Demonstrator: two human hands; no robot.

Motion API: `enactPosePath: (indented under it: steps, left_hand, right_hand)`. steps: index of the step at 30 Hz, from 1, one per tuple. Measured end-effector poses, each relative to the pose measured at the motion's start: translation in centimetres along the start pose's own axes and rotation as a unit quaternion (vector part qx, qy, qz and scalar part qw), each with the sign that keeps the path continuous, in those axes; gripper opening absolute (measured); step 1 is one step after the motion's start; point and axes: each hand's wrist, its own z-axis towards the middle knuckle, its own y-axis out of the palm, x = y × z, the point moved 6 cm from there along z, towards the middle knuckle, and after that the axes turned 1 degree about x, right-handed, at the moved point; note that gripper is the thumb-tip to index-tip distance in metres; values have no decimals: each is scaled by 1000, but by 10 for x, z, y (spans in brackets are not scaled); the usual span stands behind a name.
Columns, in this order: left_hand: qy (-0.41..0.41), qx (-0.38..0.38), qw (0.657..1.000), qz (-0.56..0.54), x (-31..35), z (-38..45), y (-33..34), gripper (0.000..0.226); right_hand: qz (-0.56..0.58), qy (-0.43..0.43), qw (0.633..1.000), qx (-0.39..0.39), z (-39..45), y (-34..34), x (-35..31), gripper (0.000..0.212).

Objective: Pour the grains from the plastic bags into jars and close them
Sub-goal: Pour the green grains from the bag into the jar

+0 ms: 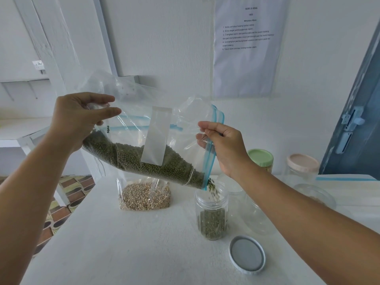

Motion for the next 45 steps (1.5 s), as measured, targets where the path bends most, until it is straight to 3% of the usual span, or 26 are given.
enactPosePath:
  steps: [45]
  left_hand:
    - [8, 7, 1000, 11, 4, 9, -7, 31]
  right_hand:
    - [5, -2, 1000, -3, 1, 10, -3, 25]
